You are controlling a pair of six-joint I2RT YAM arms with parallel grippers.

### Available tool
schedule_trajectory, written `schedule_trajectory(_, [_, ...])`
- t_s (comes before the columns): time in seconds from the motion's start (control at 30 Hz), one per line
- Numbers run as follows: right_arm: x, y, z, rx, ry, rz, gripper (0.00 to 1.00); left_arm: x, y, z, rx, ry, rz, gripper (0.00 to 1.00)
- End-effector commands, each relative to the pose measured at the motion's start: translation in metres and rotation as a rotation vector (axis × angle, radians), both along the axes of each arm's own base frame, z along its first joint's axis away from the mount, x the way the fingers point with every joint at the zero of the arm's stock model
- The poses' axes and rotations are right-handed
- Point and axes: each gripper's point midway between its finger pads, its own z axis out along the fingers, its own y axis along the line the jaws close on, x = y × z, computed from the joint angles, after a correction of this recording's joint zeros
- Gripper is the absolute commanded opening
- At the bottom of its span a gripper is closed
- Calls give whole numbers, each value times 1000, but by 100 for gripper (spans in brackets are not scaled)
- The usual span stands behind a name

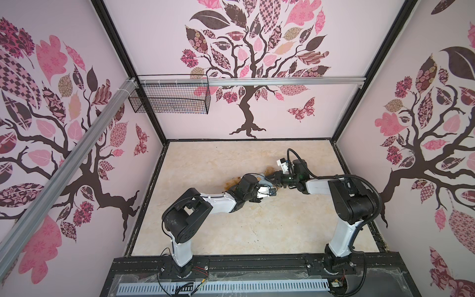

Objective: Dress the teddy bear

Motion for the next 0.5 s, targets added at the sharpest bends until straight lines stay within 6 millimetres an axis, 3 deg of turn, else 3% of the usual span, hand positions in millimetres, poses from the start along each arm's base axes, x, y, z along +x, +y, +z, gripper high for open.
schedule_trajectory(0.0, [0,-14,58,11,-186,-54,32,-16,5,18,-154,133,5,13])
schedule_trajectory(0.23, [-47,-31,112,-45,-470,-108,36,-36,26,59,-299,282,-22,2])
schedule_trajectory(0.47, [-111,-7,133,-178,-795,-61,45,-54,59,120,-437,405,-93,0])
